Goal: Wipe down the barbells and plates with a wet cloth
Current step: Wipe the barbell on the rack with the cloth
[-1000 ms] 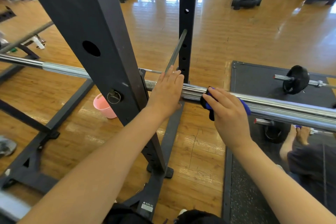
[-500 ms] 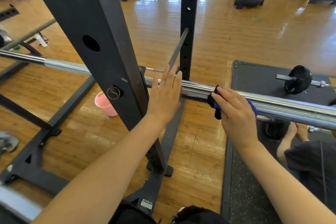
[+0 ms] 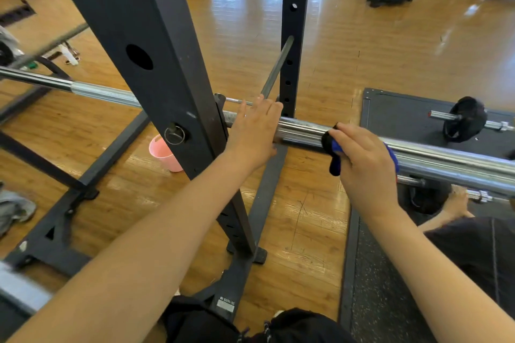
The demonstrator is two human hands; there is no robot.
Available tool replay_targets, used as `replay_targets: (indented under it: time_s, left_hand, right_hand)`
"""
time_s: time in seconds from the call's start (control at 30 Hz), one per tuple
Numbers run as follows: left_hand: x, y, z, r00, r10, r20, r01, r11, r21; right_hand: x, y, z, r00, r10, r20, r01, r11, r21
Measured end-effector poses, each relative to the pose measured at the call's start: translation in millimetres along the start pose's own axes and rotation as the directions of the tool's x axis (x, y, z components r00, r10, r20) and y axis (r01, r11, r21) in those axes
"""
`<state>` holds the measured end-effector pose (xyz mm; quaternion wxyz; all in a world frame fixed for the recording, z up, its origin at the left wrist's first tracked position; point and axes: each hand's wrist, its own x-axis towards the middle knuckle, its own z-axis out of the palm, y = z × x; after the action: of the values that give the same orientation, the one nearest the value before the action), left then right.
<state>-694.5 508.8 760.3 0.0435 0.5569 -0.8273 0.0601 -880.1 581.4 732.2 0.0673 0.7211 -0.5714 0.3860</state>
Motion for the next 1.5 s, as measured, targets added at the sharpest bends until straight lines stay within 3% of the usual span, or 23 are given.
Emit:
replay_targets:
  time_s: [0.13, 0.3, 0.4, 0.57, 0.9, 1.1, 1.2, 1.3, 1.37, 1.5]
  left_hand:
    - [-5, 2, 2, 0.999, -0.02, -0.032, 0.021, 1.0, 0.016]
    - [-21, 0, 19, 0.986, 0.01, -0.168, 0.006, 0.995, 0.097]
    - [-18, 2, 18, 0.989, -0.004, -0.145, 0.011, 0.999, 0.047]
    - [-9, -1, 11, 0.992, 0.012, -0.125, -0.013, 1.0, -0.003]
    - [0, -4, -2, 0.999, 0.043, -0.002, -0.043, 0.996, -0.084]
    - [0, -5, -6, 0.998, 0.047, 0.029, -0.044, 0.995, -0.095]
    - [-7, -4, 1, 1.0, 0.012, -0.017, -0.012, 1.0, 0.018]
    - [-22, -7, 21, 0.981, 0.066, -0.183, -0.024, 0.975, 0.221]
    - [-27, -10, 31, 0.964, 0.097, -0.248, -0.028, 0.963, 0.268]
    - [-20, -4, 26, 0.966, 0.073, -0.248, -0.001, 0.96, 0.278]
  right_hand:
    - [-11, 11, -6, 0.999, 0.002, -0.044, -0.003, 0.999, -0.033]
    - [-13, 12, -11, 0.997, 0.052, -0.061, -0.054, 0.998, -0.03]
    - [-3, 0, -4, 0.992, 0.115, -0.044, -0.115, 0.993, 0.015]
    - [-2, -1, 6, 1.0, 0.003, 0.001, -0.003, 0.998, -0.065]
    - [0, 10, -10, 0.988, 0.045, -0.15, -0.054, 0.997, -0.057]
    - [-2, -8, 24, 0.989, -0.139, -0.047, 0.133, 0.985, -0.109]
    - [-12, 11, 14, 0.983, -0.143, -0.114, 0.127, 0.983, -0.135]
    - [-21, 22, 6, 0.981, -0.105, -0.164, 0.083, 0.987, -0.138]
    - [-21, 21, 6, 0.983, -0.07, -0.167, 0.048, 0.99, -0.132]
    - [-15, 7, 8, 0.98, 0.004, -0.199, -0.016, 0.998, -0.058]
